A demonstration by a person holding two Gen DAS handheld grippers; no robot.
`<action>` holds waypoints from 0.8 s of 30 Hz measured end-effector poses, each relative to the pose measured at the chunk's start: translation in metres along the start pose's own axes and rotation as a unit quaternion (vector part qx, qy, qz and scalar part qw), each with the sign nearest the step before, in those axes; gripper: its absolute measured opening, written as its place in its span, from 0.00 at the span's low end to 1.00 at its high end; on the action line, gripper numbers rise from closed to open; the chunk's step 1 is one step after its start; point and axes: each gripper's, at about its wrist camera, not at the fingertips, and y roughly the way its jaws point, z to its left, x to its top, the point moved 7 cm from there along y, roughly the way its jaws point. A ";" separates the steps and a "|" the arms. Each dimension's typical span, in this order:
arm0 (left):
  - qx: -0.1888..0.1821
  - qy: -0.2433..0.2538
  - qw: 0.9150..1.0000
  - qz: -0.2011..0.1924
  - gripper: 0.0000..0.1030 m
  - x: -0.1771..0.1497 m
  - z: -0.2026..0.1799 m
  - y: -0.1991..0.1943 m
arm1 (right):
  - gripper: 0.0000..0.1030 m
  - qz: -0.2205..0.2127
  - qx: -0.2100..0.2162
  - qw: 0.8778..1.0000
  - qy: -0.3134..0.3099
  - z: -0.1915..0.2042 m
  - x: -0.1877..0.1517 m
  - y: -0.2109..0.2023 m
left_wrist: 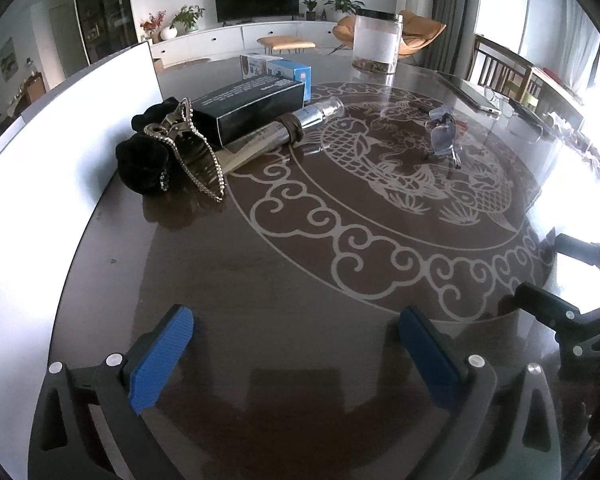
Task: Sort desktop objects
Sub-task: 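Grasp the clear eyeglasses by the bridge with the right tool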
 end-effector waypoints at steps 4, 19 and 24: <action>-0.001 0.000 1.000 -0.001 1.00 0.000 0.001 0.000 | 1.00 0.008 0.009 1.000 -0.011 0.002 0.008 0.006; 0.000 0.000 1.000 -0.001 1.00 0.000 0.001 0.000 | 1.00 0.011 -0.049 0.997 0.052 -0.019 0.141 0.084; -0.003 0.000 1.000 -0.001 1.00 0.000 0.000 0.000 | 0.68 0.001 -0.033 0.998 0.047 -0.023 0.136 0.086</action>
